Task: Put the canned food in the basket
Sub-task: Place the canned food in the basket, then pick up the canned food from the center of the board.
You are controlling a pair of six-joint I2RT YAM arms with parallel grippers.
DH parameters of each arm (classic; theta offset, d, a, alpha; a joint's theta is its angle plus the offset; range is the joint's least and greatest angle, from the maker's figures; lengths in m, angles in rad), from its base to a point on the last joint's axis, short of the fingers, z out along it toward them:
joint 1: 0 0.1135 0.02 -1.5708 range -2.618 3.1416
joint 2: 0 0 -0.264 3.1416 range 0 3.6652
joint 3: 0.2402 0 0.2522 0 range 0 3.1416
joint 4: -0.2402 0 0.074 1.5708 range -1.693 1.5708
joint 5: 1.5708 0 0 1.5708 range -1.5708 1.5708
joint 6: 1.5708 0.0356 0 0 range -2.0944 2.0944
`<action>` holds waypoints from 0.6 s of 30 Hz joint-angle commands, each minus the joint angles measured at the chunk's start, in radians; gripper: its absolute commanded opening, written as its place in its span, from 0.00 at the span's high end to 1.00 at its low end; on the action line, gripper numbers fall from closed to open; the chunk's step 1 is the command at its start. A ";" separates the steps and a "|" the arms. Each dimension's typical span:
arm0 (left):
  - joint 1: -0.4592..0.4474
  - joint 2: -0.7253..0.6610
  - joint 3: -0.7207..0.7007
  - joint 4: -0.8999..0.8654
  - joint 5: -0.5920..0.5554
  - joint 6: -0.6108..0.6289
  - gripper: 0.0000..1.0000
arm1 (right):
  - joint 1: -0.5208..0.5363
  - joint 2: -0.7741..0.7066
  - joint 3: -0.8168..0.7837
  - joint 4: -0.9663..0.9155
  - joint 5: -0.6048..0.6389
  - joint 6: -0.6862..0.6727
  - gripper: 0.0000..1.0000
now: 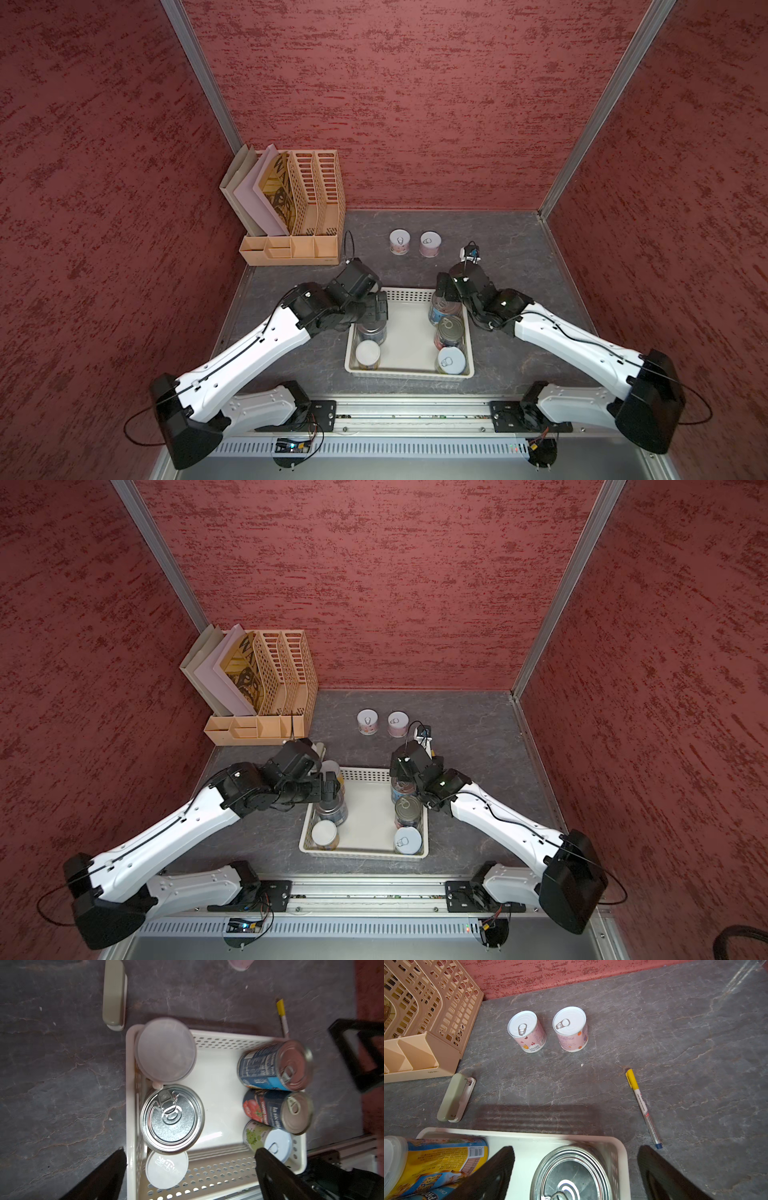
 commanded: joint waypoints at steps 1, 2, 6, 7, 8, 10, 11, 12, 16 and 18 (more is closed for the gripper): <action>0.064 -0.022 0.061 0.074 0.082 0.053 0.00 | -0.007 0.006 0.038 0.013 -0.010 -0.013 0.02; 0.088 -0.020 0.069 0.100 0.100 0.045 0.00 | -0.008 0.011 0.041 0.009 -0.015 -0.013 0.02; 0.192 -0.014 0.044 0.246 0.153 0.029 0.00 | -0.009 0.026 0.066 -0.002 -0.032 -0.014 0.02; 0.221 -0.009 0.031 0.282 0.159 0.030 0.00 | -0.011 0.030 0.070 0.002 -0.035 -0.018 0.02; 0.256 -0.005 0.014 0.320 0.158 0.032 0.00 | -0.013 0.038 0.080 0.003 -0.040 -0.026 0.02; 0.326 0.000 -0.025 0.379 0.130 0.039 0.00 | -0.023 0.065 0.113 -0.012 -0.045 -0.034 0.02; 0.370 0.000 -0.050 0.409 0.113 0.051 0.00 | -0.030 0.086 0.135 -0.025 -0.049 -0.038 0.02; 0.408 0.001 -0.073 0.436 0.104 0.066 0.00 | -0.042 0.108 0.165 -0.038 -0.058 -0.038 0.02; 0.588 0.012 -0.178 0.511 0.181 0.044 0.00 | -0.106 0.214 0.284 -0.072 -0.114 -0.027 0.02; 0.646 0.021 -0.236 0.604 0.285 0.053 0.00 | -0.129 0.284 0.349 -0.068 -0.107 -0.033 0.02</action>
